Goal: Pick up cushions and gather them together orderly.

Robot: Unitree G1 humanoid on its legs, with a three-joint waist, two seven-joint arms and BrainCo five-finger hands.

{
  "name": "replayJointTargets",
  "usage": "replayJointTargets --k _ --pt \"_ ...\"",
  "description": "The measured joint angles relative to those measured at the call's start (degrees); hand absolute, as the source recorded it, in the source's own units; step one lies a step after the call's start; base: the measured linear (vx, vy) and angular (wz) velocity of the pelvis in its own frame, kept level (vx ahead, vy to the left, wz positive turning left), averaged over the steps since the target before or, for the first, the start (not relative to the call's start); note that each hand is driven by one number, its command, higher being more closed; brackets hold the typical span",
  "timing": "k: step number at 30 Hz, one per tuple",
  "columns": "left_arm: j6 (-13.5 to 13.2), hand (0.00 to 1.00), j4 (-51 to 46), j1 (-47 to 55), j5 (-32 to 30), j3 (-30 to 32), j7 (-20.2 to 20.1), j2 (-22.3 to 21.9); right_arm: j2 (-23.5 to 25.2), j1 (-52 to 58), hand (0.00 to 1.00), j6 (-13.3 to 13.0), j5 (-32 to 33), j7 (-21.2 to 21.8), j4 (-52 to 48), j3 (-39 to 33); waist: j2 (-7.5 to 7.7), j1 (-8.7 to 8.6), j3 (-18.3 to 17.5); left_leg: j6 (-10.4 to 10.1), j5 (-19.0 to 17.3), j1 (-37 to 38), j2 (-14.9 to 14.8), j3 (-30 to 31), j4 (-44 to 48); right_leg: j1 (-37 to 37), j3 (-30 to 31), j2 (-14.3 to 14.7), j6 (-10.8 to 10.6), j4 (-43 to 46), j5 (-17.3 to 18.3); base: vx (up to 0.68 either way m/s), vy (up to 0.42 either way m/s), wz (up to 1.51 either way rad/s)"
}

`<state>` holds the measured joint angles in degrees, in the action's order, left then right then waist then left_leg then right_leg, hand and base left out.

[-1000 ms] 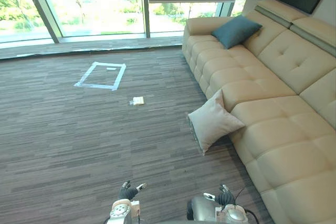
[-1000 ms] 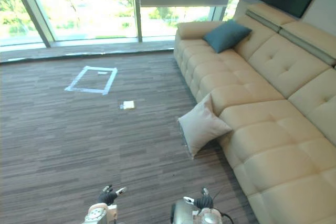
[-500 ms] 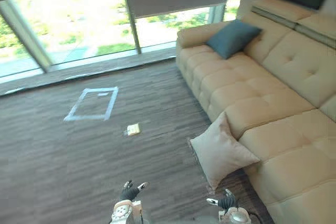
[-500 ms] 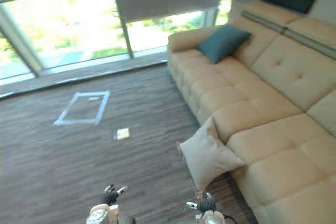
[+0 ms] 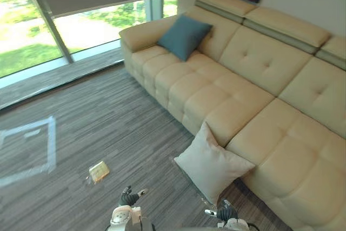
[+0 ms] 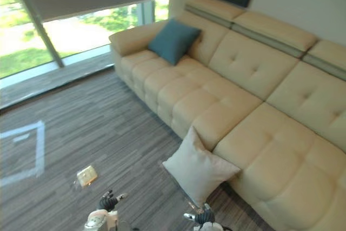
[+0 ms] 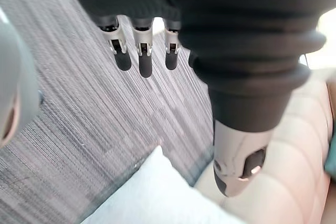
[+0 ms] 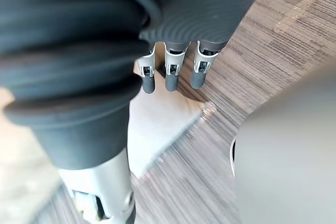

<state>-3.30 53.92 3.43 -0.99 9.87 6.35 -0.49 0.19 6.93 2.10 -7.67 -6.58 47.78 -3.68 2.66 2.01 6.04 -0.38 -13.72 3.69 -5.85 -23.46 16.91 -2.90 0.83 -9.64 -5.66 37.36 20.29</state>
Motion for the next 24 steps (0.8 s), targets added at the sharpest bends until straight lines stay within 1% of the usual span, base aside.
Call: replayJointTargets --k 1,2,3,4,5,6,7,8,10,11,12,13,14,16,17,18,19,20,21,22,24 --pt "-0.1 0.00 0.5 -0.1 0.0 -1.1 -0.1 0.3 0.0 -0.8 0.00 -0.1 -1.1 0.0 1.0 0.0 -0.14 -0.07 0.0 -0.2 0.1 1.5 -0.1 -2.4 -2.8 -1.6 -8.5 -1.5 0.6 -2.8 -0.5 0.04 0.068 -0.77" --pt "-0.1 0.00 1.2 -0.4 0.0 -2.4 -0.1 0.7 0.0 -1.5 0.00 -0.3 -1.4 0.0 2.1 0.1 -0.17 -0.07 0.0 -1.0 0.6 2.6 0.2 -3.7 -4.3 -2.5 -13.9 -2.3 1.7 -5.3 -2.0 0.12 0.008 -0.81" --pt "0.0 0.00 1.9 -0.7 0.1 -3.9 -0.3 1.4 -0.2 -2.5 0.00 -0.4 -1.4 -0.1 3.6 0.4 -0.03 -0.02 -0.1 -1.8 1.1 2.8 1.1 -4.2 -5.5 -3.4 -17.9 -2.2 3.5 -9.5 -5.7 0.14 -0.071 -0.76" --pt "0.0 0.00 3.0 -1.4 0.1 -5.4 -0.4 1.7 -1.2 -3.1 0.00 -0.6 -1.4 -0.1 4.6 0.2 -0.61 -0.43 0.1 -2.0 1.3 2.9 1.5 -3.6 -5.8 -2.0 -18.3 -1.1 4.0 -13.4 -5.7 0.18 -0.101 -0.65" --pt "0.2 0.00 3.5 -1.7 0.0 -5.9 -0.4 1.4 -2.2 -3.6 0.00 -0.6 -1.4 0.0 5.1 0.1 -2.13 -0.70 0.6 -2.1 1.3 3.1 1.1 -2.9 -5.7 -1.2 -17.9 0.0 4.5 -14.8 -6.7 0.11 -0.095 -0.47" --pt "0.3 0.00 4.0 -1.7 -0.1 -7.0 -0.5 1.2 -3.5 -3.6 0.00 -0.7 -1.4 -0.1 5.4 -0.3 -3.83 -1.18 0.8 -2.4 1.7 3.3 0.6 -1.8 -5.6 0.1 -17.6 1.2 4.5 -17.0 -7.3 0.11 -0.082 -0.27" --pt "0.4 0.00 4.4 -1.5 -0.3 -7.4 -0.7 0.8 -4.5 -3.7 0.00 -0.7 -1.1 -0.3 5.7 -1.7 -4.48 -1.80 1.1 -2.6 1.8 3.3 0.0 -0.7 -4.4 1.2 -17.4 1.8 4.5 -18.1 -7.3 0.08 -0.080 -0.17" --pt "0.4 0.00 4.6 -1.6 -0.5 -7.3 -0.9 0.8 -4.6 -3.7 0.00 -0.6 -1.2 -0.3 5.7 -2.2 -4.66 -1.85 1.1 -2.8 1.9 3.2 -0.5 -0.5 -2.3 1.8 -17.3 1.8 4.5 -18.3 -7.3 0.16 -0.153 -0.12" --pt "0.6 0.00 3.7 -2.2 -0.7 -6.7 -1.5 0.6 -4.6 -3.3 0.00 -0.5 -1.2 -0.3 5.8 -2.9 -4.30 -1.79 1.6 -4.1 2.7 0.4 -3.1 0.7 8.5 4.5 -16.2 2.6 4.6 -19.7 -7.2 0.14 -0.154 -0.24" --pt "0.6 0.00 2.2 -1.5 -0.7 -5.7 -1.6 0.2 -4.3 -2.9 0.00 -0.5 -1.2 -0.3 5.2 -2.7 -4.11 -1.25 1.8 -4.7 3.3 -3.3 -5.8 1.5 18.8 6.2 -14.3 3.3 5.6 -20.3 -6.7 0.08 -0.064 -0.62" --pt "0.3 0.00 1.6 -1.2 -0.7 -4.5 -1.6 0.0 -4.1 -2.8 0.00 -0.5 -1.2 -0.3 5.0 -2.6 -4.27 -0.50 1.9 -4.5 1.8 -4.5 -6.6 2.8 22.8 6.9 -12.6 3.8 6.2 -20.4 -6.3 0.09 0.009 -0.91" --pt "0.2 0.00 0.9 -1.0 -0.7 -4.0 -1.5 -0.4 -4.0 -2.8 0.00 -0.3 -1.2 -0.4 5.0 -2.7 -4.30 -0.08 1.9 -4.7 -0.3 -5.2 -6.7 4.0 23.4 7.0 -10.7 4.0 6.5 -20.1 -6.0 0.06 0.066 -1.12" --pt "0.2 0.00 0.2 -0.8 -0.7 -4.1 -1.6 -0.4 -3.8 -2.8 0.00 -0.4 -1.2 -0.5 4.9 -2.8 -4.07 0.01 2.0 -4.9 -1.5 -6.0 -6.2 5.1 21.8 7.0 -8.6 4.2 6.6 -20.0 -5.8 0.07 0.104 -1.19" --pt "0.0 0.00 -0.5 -0.9 -0.5 -4.2 -1.6 -0.4 -3.3 -2.5 0.00 -0.5 -0.8 -0.8 4.4 -3.0 -3.30 0.02 2.4 -4.3 -1.8 -7.2 -3.8 9.9 15.1 6.9 -5.0 4.3 6.1 -19.5 -5.1 0.07 0.128 -0.99" --pt "-0.2 0.00 -0.7 -0.9 -0.5 -4.2 -1.6 -0.4 -3.1 -2.5 0.00 -0.5 -0.8 -0.9 4.2 -3.0 -3.03 0.02 2.5 -4.3 -1.8 -7.8 -2.4 13.6 11.9 6.9 -3.5 4.3 6.0 -19.4 -4.5 0.08 0.207 -0.85" --pt "-0.2 0.00 -0.9 -0.9 -0.4 -4.2 -1.6 -0.5 -3.0 -2.3 0.00 -0.4 -0.8 -1.0 4.0 -2.9 -2.92 0.05 2.6 -4.4 -1.6 -8.1 -0.9 18.3 8.1 6.8 -1.6 4.3 5.3 -18.7 -3.8 0.10 0.230 -0.84" --pt "-0.2 0.00 -1.1 -0.7 0.0 -4.2 -1.6 -0.8 -3.1 -2.0 0.00 -0.4 -0.8 -1.0 3.5 -2.9 -3.19 0.04 2.4 -4.9 -0.8 -7.9 0.2 22.1 4.3 6.5 0.1 4.5 4.2 -17.4 -2.7 0.13 0.267 -0.83" --pt "-0.3 0.00 -1.1 -0.6 0.1 -4.2 -1.6 -0.9 -3.0 -1.8 0.00 -0.5 -0.8 -1.1 3.3 -2.8 -3.17 0.23 2.4 -6.4 1.9 -7.5 0.9 23.5 4.2 6.3 1.7 4.6 3.5 -16.0 -1.8 0.16 0.260 -0.73" --pt "-0.3 0.00 -1.0 -0.4 0.1 -4.2 -1.5 -0.4 -2.1 -1.3 0.00 -0.5 -0.8 -1.1 3.2 -2.7 -2.52 0.04 1.4 -5.7 1.1 -6.9 2.1 21.9 4.1 6.3 3.9 4.0 2.3 -16.1 -1.7 0.23 0.298 -0.62" --pt "-0.2 0.00 -0.9 -0.4 0.1 -4.1 -1.5 -0.1 -1.5 -0.6 0.00 -0.5 -0.8 -0.9 3.1 -2.5 -1.53 0.07 1.2 -5.2 0.4 -6.6 2.5 20.6 4.1 6.4 4.8 3.3 1.9 -17.0 -1.9 0.20 0.227 -0.54" --pt "-0.2 0.00 -1.0 -0.3 0.0 -4.1 -1.6 0.3 -0.4 -0.2 0.00 -0.4 -1.1 -0.8 3.1 -2.5 -0.35 0.39 0.7 -4.1 -0.2 -6.5 3.2 18.8 4.2 5.9 6.5 2.5 1.6 -17.9 -2.1 0.21 0.192 -0.43"
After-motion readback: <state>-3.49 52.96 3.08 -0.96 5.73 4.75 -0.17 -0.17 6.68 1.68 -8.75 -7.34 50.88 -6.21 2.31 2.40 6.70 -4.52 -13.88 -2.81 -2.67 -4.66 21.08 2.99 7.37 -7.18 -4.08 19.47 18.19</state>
